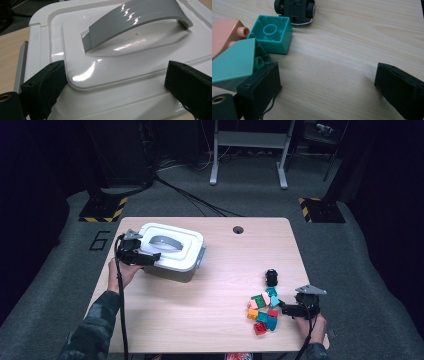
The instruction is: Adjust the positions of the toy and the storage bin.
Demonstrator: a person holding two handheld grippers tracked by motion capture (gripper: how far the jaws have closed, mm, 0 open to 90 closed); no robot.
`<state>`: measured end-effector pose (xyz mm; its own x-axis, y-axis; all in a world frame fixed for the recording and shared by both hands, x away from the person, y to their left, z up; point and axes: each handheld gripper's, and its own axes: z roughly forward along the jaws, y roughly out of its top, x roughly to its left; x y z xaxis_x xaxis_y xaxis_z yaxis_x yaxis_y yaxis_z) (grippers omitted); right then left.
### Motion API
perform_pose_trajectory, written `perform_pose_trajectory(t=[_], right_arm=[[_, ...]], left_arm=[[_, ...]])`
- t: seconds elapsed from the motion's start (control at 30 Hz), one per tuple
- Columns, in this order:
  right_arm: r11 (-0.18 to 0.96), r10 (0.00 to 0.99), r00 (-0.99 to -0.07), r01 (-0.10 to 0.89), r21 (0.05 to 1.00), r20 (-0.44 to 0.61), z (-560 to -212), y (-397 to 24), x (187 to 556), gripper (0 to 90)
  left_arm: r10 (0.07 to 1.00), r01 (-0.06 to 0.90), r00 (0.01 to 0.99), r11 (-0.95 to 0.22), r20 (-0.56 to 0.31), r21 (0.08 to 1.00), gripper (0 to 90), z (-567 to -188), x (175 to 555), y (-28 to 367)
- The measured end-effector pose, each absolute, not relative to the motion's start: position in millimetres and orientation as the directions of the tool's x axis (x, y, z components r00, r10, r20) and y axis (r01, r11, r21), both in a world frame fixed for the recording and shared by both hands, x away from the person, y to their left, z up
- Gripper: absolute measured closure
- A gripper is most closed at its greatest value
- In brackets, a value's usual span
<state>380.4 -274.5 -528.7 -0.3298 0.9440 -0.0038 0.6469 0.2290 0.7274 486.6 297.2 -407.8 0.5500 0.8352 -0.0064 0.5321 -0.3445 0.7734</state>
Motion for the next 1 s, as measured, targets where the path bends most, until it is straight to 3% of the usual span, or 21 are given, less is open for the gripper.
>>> perform_pose_trajectory(t=[0.4, 0.87, 1.0], right_arm=[[0.23, 0.944, -0.331, 0.646, 0.728, -0.004, -528.6, -274.6, 380.4, 5.9], [0.235, 0.941, -0.338, 0.642, 0.729, -0.006, -528.7, -274.8, 380.2, 6.6], [0.232, 0.942, -0.336, 0.642, 0.73, -0.004, -528.7, -274.5, 380.2, 6.8]], left_arm=[[0.731, 0.395, 0.67, -0.5, 0.131, 0.771, 6.5, -378.5, 498.2, 281.6], [0.611, 0.326, 0.766, -0.638, 0.201, 0.697, 23.0, -372.7, 522.1, 249.6], [0.623, 0.318, 0.761, -0.603, 0.183, 0.732, 30.4, -370.0, 518.0, 247.5]])
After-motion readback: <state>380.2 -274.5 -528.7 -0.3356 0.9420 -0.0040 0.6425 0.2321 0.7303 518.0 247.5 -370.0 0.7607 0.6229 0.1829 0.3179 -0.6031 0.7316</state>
